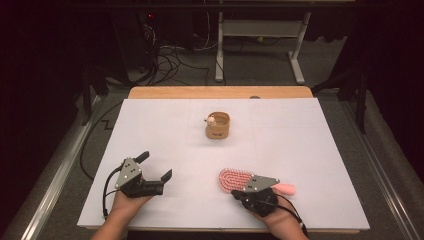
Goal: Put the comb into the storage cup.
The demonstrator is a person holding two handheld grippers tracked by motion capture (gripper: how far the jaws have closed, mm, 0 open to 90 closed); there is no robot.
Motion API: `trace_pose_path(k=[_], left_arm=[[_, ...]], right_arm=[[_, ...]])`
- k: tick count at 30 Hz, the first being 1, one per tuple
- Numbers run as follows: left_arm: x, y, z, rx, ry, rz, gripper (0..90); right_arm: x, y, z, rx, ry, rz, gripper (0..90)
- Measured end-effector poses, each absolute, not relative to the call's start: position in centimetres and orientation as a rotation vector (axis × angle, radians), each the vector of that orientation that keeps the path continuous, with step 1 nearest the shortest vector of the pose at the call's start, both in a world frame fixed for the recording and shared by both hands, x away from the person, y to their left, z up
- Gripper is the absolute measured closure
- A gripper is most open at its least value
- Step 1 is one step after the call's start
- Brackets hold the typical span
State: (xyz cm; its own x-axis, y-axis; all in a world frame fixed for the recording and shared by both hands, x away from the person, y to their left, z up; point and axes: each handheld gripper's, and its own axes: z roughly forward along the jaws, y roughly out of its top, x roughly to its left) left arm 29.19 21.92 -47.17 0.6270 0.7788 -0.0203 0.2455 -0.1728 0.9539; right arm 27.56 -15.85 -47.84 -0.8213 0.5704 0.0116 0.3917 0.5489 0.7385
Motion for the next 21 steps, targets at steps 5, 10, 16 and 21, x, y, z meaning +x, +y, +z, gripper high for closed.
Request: trace_pose_path(k=[5,10,16,21], left_arm=[[29.2,22.0,-47.2,1.724,0.841,0.59,0.0],[29.2,21.9,-47.2,1.724,0.839,0.59,0.0],[29.2,22.0,-47.2,1.725,0.839,0.591,0.0],[29.2,21.9,-47.2,1.727,0.837,0.59,0.0]], right_arm=[[28.0,-16.3,-47.7,0.863,2.522,1.128,90.0],[28.5,-16.8,-47.5,0.91,2.492,1.114,90.0],[29.1,-17.4,-47.4,0.97,2.449,1.09,90.0],[29.7,-18.3,-47.2,1.029,2.4,1.082,90.0]])
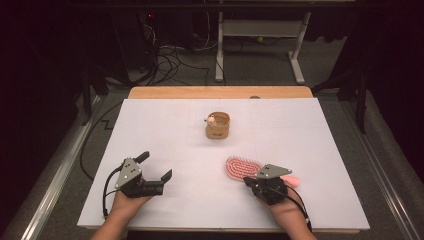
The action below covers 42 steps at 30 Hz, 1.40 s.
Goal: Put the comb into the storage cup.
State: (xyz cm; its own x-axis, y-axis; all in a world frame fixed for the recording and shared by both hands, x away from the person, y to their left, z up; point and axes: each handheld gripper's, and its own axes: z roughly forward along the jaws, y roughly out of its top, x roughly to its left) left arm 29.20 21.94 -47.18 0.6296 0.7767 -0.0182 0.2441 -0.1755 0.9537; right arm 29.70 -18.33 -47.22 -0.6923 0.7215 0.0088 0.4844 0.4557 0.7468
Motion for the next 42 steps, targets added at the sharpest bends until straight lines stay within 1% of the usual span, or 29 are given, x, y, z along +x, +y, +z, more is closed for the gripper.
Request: trace_pose_path(k=[8,12,17,18,19,20,24,29,42], left_arm=[[29.2,21.9,-47.2,1.728,0.835,0.589,0.0],[29.1,22.0,-47.1,1.725,0.833,0.59,0.0],[29.1,22.0,-47.1,1.725,0.83,0.589,0.0],[29.1,22.0,-47.1,1.723,0.83,0.59,0.0],[29.1,22.0,-47.1,1.723,0.83,0.59,0.0],[29.2,22.0,-47.1,1.722,0.83,0.589,0.0],[29.2,22.0,-47.1,1.719,0.829,0.588,0.0],[29.1,22.0,-47.1,1.717,0.83,0.586,0.0],[29.1,21.9,-47.2,1.722,0.831,0.58,0.1]], right_arm=[[30.1,-19.1,-47.1,1.067,2.376,1.101,90.0],[29.7,-19.8,-46.0,1.053,2.345,1.174,90.0],[30.0,-23.4,-44.2,1.117,2.205,1.202,90.0],[30.1,-24.3,-44.2,1.136,2.185,1.17,90.0],[30.1,-24.3,-44.2,1.136,2.185,1.17,90.0],[30.6,-26.2,-44.5,1.2,2.145,1.124,90.0],[31.3,-28.7,-45.6,1.294,2.134,1.048,90.0],[31.6,-29.3,-46.2,1.321,2.141,1.027,90.0],[31.8,-28.7,-46.2,1.291,2.193,1.003,90.0]])
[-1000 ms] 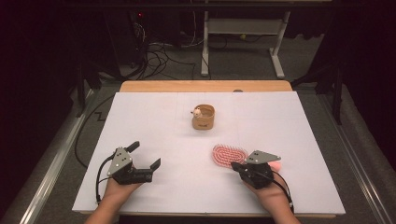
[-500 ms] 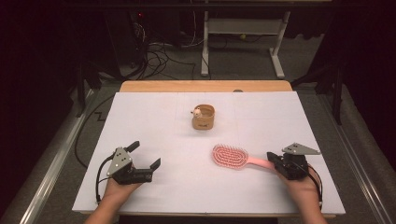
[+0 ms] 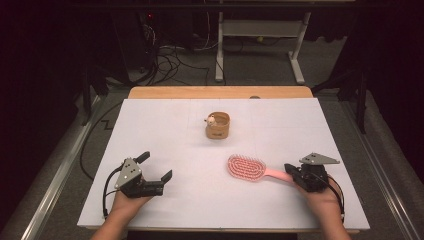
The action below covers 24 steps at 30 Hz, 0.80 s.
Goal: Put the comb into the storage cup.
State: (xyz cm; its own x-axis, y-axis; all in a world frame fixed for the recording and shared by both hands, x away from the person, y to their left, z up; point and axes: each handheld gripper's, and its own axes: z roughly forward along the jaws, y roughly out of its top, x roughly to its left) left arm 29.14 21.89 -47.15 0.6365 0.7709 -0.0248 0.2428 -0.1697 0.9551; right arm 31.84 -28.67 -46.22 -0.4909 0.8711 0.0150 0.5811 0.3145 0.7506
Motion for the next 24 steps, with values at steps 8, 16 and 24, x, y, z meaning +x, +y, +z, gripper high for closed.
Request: trace_pose_path(k=[8,16,24], left_arm=[[29.1,22.0,-47.1,1.716,0.831,0.58,0.0],[29.1,22.2,-47.0,1.708,0.833,0.577,0.0],[29.1,22.2,-47.0,1.712,0.826,0.576,0.6]], right_arm=[[30.8,-28.2,-46.3,1.262,2.277,1.028,90.0],[29.4,-26.7,-46.3,1.181,2.404,1.006,90.0],[29.0,-26.8,-45.7,1.178,2.334,1.04,90.0]])
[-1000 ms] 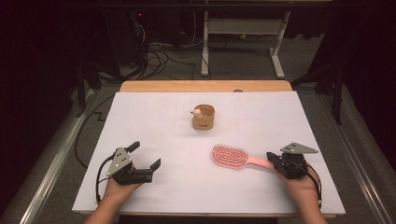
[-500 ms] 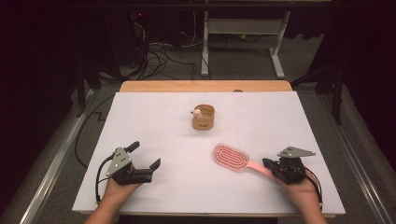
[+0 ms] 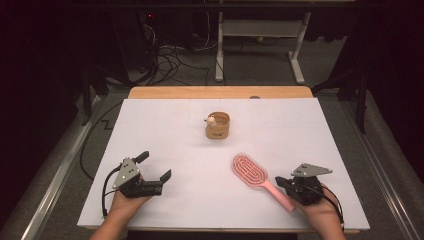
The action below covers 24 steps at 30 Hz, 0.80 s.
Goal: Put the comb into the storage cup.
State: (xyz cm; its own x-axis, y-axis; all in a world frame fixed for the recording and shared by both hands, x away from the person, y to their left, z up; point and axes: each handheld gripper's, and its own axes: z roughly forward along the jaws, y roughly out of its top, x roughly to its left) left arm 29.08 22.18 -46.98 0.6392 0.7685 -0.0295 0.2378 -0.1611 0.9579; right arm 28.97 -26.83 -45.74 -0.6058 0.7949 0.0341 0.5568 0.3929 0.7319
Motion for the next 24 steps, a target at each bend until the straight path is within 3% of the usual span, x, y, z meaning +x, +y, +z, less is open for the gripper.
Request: trace_pose_path(k=[9,15,22,24], left_arm=[[29.1,22.1,-47.0,1.716,0.825,0.571,0.6],[29.2,22.2,-47.0,1.697,0.839,0.586,0.0],[29.2,22.2,-47.0,1.703,0.847,0.578,0.0],[29.2,22.2,-47.1,1.709,0.846,0.578,0.0]], right_arm=[[29.4,-28.4,-45.8,1.246,2.187,1.102,90.0],[29.7,-29.8,-46.0,1.297,2.089,1.18,82.9],[29.9,-30.3,-46.3,1.317,2.048,1.204,67.1],[29.9,-30.3,-46.4,1.309,2.043,1.209,59.1]])
